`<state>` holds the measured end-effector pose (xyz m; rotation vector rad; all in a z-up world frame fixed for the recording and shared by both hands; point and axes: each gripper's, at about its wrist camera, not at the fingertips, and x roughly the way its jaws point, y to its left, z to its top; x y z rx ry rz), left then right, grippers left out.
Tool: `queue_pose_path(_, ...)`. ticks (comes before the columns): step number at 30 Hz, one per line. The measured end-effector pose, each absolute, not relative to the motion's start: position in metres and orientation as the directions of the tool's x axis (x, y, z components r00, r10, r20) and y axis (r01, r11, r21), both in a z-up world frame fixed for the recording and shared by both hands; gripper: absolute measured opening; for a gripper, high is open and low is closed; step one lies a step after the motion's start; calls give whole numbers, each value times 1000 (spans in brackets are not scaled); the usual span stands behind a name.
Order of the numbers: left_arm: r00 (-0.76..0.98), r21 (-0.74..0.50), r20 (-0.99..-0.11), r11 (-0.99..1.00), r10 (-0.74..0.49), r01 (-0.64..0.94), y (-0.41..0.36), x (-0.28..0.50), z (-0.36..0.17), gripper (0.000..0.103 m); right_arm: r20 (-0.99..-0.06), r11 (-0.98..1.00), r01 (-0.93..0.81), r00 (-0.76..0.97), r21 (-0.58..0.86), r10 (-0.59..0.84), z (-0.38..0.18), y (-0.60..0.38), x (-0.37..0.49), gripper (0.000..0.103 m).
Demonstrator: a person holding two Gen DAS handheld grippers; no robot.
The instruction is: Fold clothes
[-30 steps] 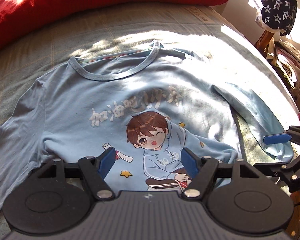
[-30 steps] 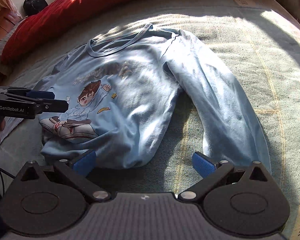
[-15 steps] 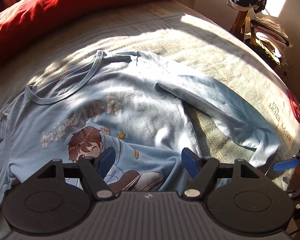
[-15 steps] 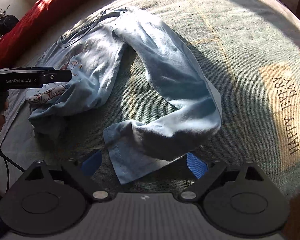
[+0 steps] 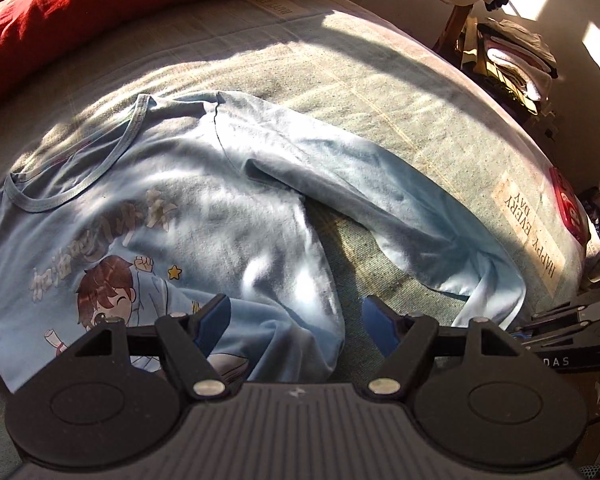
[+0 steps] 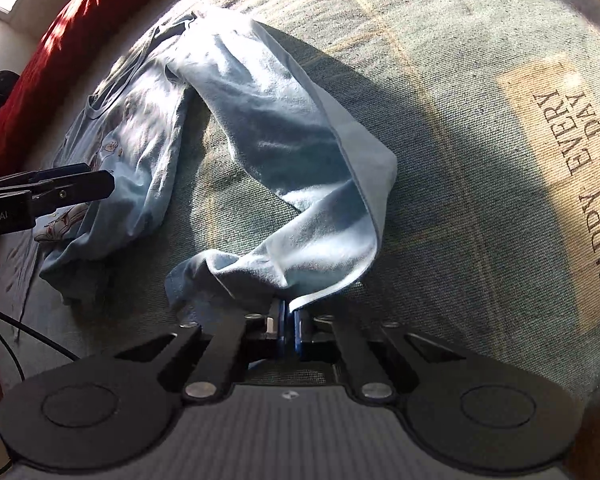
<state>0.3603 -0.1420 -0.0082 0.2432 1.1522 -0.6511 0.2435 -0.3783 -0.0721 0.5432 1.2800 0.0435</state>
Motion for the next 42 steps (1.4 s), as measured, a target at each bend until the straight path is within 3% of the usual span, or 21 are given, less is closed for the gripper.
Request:
queue_pose_path(12, 237, -159, -906, 802, -350, 575, -142, 366, -10, 73, -946, 932, 284, 290, 227, 143, -44, -425, 240, 1)
queue_pose_path(22, 235, -146, -911, 798, -338, 584, -147, 366, -12, 73, -974, 965, 261, 212, -26, -84, -41, -469, 253, 3)
queue_pose_path(23, 234, -145, -912, 799, -337, 583, -147, 366, -13, 73, -974, 964, 263, 207, -35, -92, -41, -472, 253, 4)
queue_pose_path(24, 234, -144, -913, 800, -335, 583, -147, 366, -13, 73, -974, 964, 264, 202, -44, -100, -42, -474, 253, 15)
queue_pose_path(26, 230, -148, -913, 799, -337, 583, -148, 366, -15, 73, -975, 965, 262, 203, -34, -89, -43, -472, 253, 25)
queue_pose_path(28, 232, -143, -913, 797, -336, 587, -150, 366, -15, 73, -967, 964, 266, 237, -31, -97, -39, -467, 251, 46)
queue_pose_path(29, 233, -141, -913, 795, -335, 589, -152, 367, -15, 73, -963, 967, 254, 259, -8, -76, -36, -464, 251, 49)
queue_pose_path(33, 234, -135, -914, 793, -331, 594, -156, 369, -16, 73, -930, 987, 153, 369, 49, -11, -25, -447, 262, 56)
queue_pose_path(42, 228, -125, -918, 784, -324, 608, -165, 373, -19, 73, -900, 987, -58, 405, 149, 160, -51, -429, 334, 50)
